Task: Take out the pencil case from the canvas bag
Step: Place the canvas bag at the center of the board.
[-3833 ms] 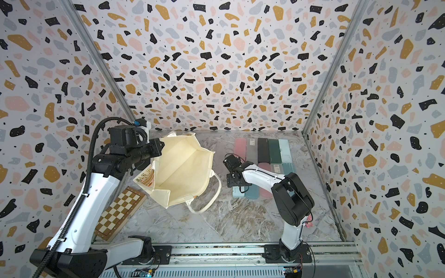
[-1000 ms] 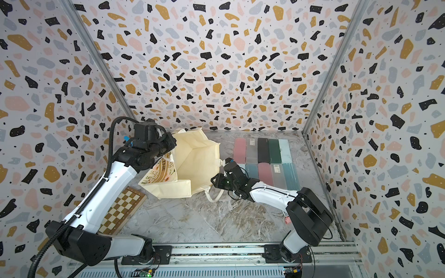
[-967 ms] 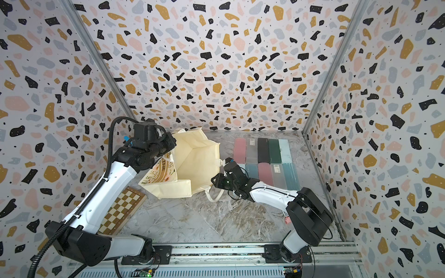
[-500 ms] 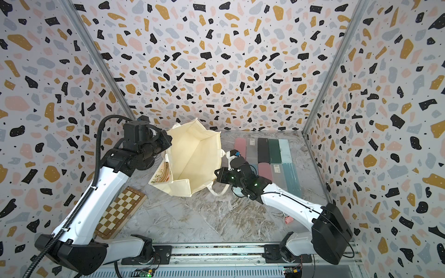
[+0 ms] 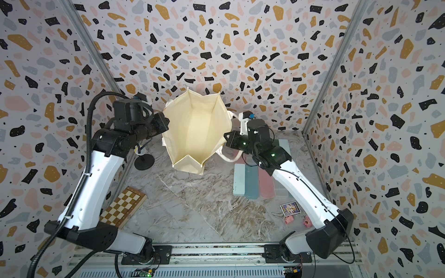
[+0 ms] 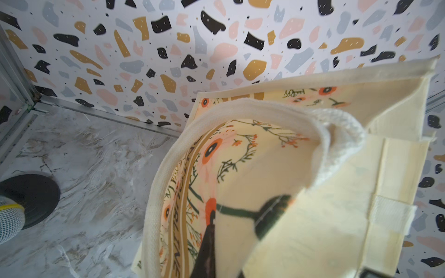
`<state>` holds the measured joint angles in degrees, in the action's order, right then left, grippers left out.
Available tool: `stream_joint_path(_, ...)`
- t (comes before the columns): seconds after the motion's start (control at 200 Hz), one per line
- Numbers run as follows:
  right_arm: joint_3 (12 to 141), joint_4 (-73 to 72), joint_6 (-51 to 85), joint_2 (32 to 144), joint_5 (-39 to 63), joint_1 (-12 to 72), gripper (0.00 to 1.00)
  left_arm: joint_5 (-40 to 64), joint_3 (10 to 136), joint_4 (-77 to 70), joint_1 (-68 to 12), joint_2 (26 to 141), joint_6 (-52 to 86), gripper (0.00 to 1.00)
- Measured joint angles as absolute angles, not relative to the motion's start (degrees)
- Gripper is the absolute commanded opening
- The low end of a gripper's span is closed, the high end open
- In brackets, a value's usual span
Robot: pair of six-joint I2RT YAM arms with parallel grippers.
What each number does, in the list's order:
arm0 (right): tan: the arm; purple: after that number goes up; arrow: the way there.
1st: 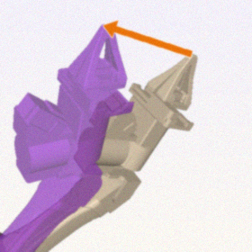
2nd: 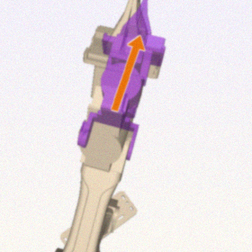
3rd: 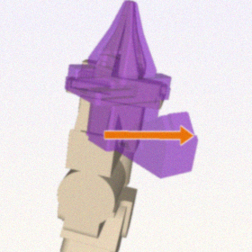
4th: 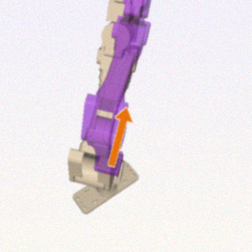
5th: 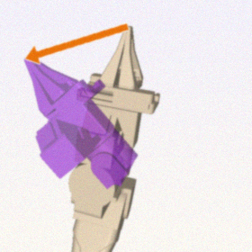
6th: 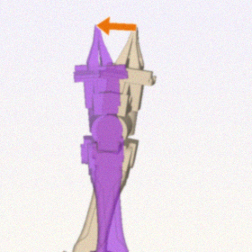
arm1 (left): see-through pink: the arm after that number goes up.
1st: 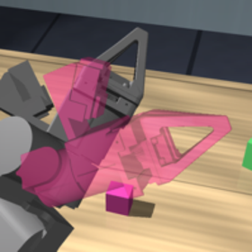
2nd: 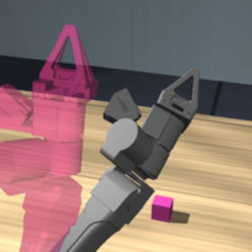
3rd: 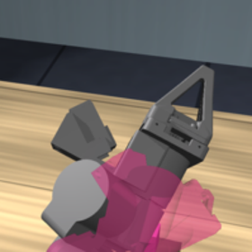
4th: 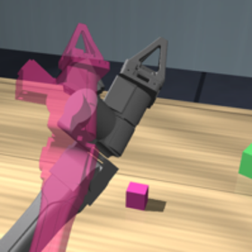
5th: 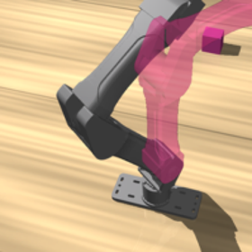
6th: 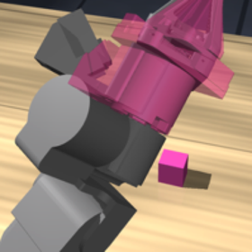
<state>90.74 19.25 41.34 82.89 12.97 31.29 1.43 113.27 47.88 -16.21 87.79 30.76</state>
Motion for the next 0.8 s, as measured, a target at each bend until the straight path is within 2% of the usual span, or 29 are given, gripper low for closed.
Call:
stream_joint_path(0.18,103.3,26.0,38.2,93.3,17.1,26.0,0.0,3.0,120.1,53.5,-16.3,98.3,29.7,0.0)
stream_joint_path(0.491,118.7,33.3,35.6,108.6,22.2,21.9,0.01,5.4,136.0,59.7,-16.2,112.1,28.2,0.0)
stream_joint_path(0.801,124.9,35.4,35.5,116.6,25.6,19.8,0.01,7.8,138.8,61.3,-14.2,118.3,28.0,0.0)
